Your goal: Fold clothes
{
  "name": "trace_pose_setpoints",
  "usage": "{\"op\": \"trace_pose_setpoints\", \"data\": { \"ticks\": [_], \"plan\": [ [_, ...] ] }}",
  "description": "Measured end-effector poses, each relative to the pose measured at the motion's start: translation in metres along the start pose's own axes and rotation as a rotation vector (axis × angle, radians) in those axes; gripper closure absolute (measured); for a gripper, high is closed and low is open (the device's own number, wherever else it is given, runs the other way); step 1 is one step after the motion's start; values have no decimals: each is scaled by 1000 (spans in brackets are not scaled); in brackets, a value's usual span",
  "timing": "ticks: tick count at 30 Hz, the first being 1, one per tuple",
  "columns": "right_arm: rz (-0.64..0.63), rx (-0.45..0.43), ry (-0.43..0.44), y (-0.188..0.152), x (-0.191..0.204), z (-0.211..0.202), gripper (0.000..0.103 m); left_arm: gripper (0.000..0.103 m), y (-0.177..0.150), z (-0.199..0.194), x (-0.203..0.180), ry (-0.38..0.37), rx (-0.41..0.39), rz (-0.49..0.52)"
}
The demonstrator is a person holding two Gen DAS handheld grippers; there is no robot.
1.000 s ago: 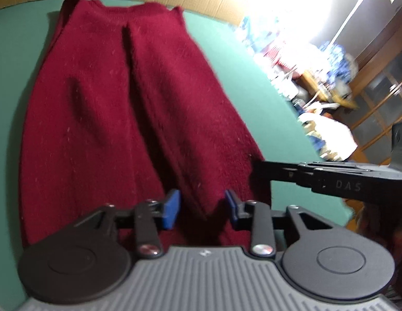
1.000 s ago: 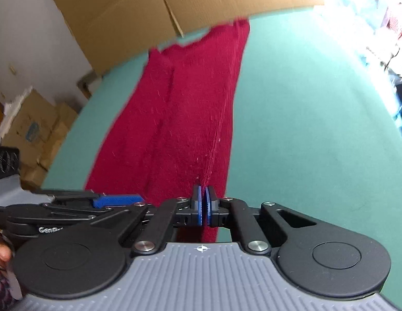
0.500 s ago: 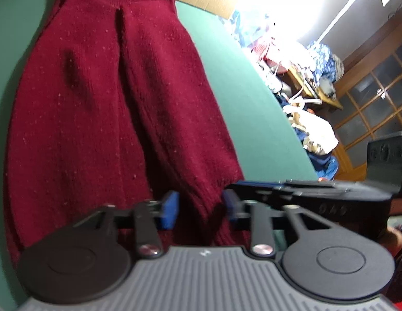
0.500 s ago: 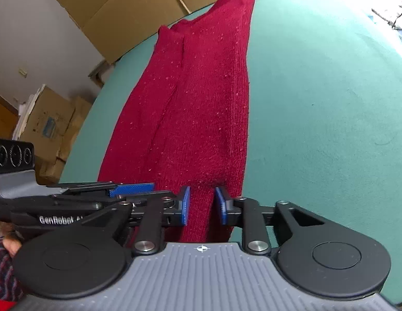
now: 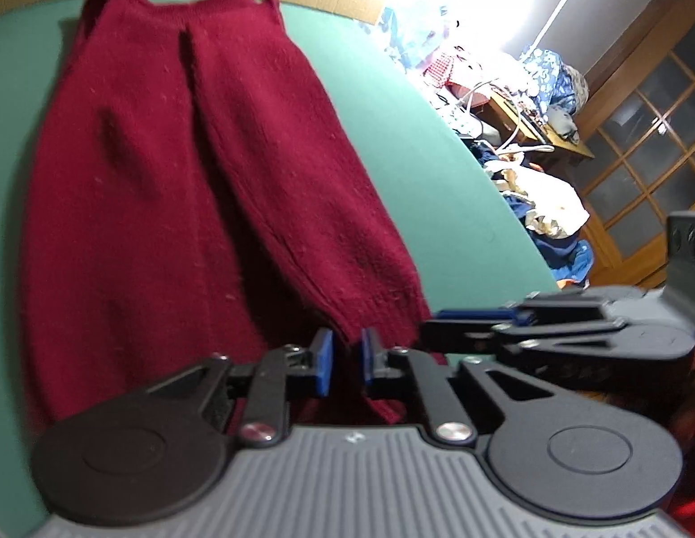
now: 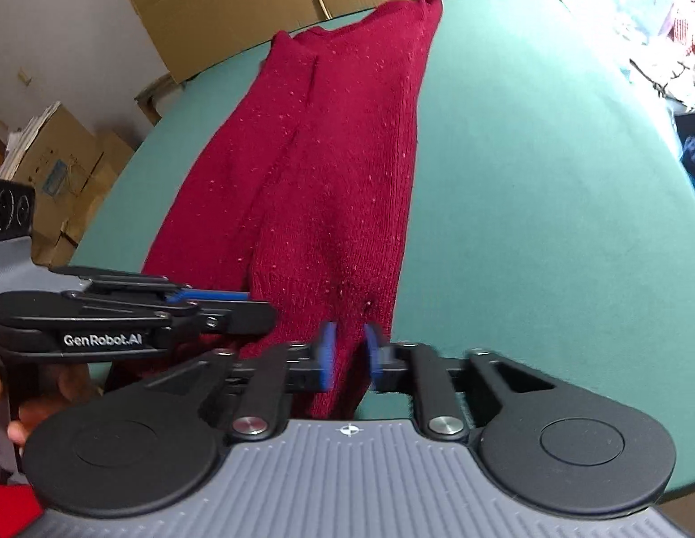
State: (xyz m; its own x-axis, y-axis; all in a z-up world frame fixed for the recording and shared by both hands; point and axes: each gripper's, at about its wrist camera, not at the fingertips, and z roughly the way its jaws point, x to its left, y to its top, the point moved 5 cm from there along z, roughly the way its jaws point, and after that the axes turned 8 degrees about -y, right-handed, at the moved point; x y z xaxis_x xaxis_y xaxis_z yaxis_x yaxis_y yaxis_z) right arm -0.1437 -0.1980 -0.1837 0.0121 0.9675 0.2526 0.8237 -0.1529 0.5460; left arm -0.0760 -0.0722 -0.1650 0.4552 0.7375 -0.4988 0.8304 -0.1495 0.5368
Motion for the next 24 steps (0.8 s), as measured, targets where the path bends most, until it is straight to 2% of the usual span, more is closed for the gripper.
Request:
{"op": "trace_pose_setpoints", "data": {
  "ticks": [3,6,10,12,13,15,17,19,21,24],
  "plan": [
    [-3,-95,-9,19,-2,-16,69,92,12,-20,-4,20,-59,32],
    [0,-126,-5,37,-1,-6,74,92,24,-19,-15,26,-93,101],
    [34,-84,-25,43,-5,30,81,94,12,22,-25,59,9,237],
    [57,-56,-43,41,-11,41,85,94,1,28,-25,83,29,313],
    [67,-44,-49,40,-14,44,83,94,-2,29,-26,90,32,343],
    [84,-79,-46,49,-17,32,85,95,1,25,-27,81,51,352],
    [94,-135,-4,66,-14,20,85,95,9,16,-30,26,40,335],
    [100,-137,54,85,-8,23,84,94,21,9,-35,-8,-6,359],
    [94,-126,98,100,-2,35,83,88,26,18,-35,11,-5,417],
    [35,-71,116,115,4,72,83,90,20,48,-22,34,58,442]
  ]
}}
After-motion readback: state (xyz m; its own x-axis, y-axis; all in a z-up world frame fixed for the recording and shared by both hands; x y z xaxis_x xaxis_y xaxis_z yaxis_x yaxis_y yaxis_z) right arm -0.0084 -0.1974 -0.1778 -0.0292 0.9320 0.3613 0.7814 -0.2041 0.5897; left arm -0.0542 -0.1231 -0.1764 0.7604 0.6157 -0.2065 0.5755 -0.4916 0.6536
